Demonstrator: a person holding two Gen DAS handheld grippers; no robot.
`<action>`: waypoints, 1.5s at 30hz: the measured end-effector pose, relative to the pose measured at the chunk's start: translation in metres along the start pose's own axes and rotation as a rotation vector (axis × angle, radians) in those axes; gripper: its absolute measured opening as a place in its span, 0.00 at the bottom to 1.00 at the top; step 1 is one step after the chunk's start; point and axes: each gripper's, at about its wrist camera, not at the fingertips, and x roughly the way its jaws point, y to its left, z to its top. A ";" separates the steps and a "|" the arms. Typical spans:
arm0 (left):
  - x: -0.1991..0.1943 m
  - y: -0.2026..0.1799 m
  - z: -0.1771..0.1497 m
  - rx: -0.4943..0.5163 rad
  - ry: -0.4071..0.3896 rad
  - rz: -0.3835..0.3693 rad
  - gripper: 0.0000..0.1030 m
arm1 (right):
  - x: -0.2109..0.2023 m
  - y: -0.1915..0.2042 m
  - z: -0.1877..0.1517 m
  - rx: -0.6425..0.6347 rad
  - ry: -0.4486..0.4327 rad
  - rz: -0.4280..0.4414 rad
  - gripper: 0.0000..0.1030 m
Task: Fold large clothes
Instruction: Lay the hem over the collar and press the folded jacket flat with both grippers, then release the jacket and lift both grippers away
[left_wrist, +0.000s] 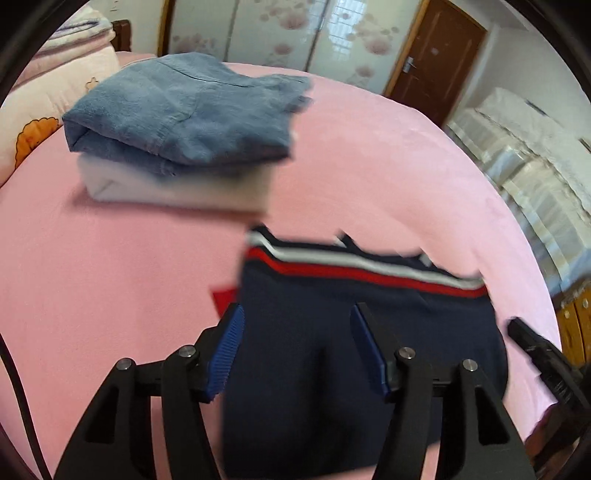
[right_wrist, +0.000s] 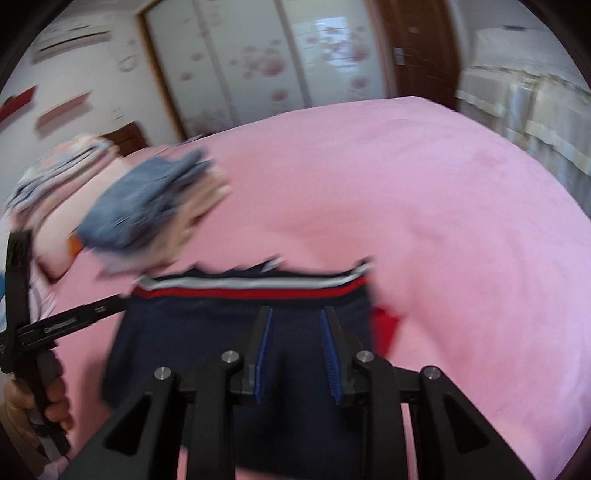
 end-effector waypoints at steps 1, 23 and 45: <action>-0.001 -0.007 -0.009 0.020 0.018 -0.001 0.57 | 0.002 0.013 -0.008 -0.019 0.015 0.024 0.25; 0.023 0.013 -0.052 -0.012 0.049 0.083 0.60 | 0.004 -0.055 -0.038 0.079 0.048 -0.172 0.00; -0.077 0.000 -0.049 -0.029 0.065 0.112 0.79 | -0.083 0.001 -0.036 0.075 -0.025 -0.156 0.26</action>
